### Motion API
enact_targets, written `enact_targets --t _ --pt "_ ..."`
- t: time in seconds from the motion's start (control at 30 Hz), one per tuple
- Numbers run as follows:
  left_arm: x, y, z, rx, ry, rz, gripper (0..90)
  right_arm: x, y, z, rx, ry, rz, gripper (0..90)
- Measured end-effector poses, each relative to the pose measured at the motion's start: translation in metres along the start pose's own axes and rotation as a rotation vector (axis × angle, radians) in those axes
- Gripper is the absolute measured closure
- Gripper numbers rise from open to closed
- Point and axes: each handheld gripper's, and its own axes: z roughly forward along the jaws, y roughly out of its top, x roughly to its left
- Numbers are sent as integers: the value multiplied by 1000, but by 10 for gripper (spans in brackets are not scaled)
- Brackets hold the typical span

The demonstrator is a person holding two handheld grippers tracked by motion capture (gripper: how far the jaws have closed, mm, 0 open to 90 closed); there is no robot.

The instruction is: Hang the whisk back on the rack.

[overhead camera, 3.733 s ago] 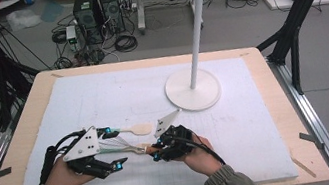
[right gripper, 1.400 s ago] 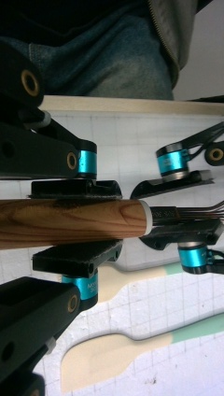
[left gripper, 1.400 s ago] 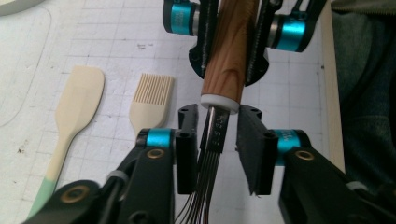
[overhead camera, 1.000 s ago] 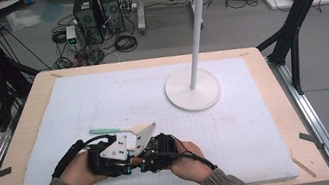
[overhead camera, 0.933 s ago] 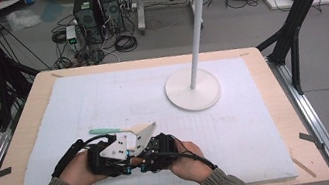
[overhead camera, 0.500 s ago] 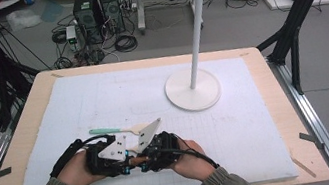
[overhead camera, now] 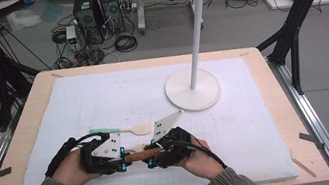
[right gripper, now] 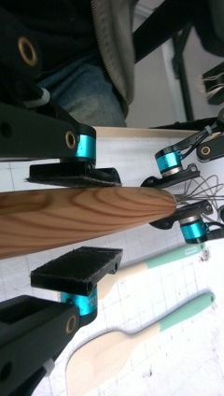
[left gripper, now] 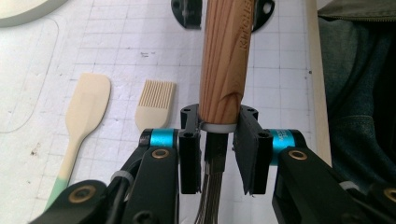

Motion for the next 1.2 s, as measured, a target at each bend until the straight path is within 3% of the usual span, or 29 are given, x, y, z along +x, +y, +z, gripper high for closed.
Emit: enact_targets --t 0.17,0.43,0.53,0.63,0.87,1.03,1.2 --pt "2 -1 -3 -11 18 -11 723 -3 -5 -8 -56 -2 36 545" --pt "3 1 -4 -18 34 -20 723 -3 -4 -16 -193 14 81 556" --pt "3 2 -4 -28 36 -25 723 -3 -3 -16 -209 14 83 613" --pt "1 4 -5 -41 35 -21 724 -3 -2 -15 -224 55 85 705" --pt "3 5 -9 -82 36 -43 722 -7 -2 -18 -279 78 128 719" --pt "3 8 -10 -100 21 -55 715 -7 1 -22 -311 87 131 723" --pt "5 13 -13 -125 31 -73 633 -7 4 -26 -349 102 135 723"
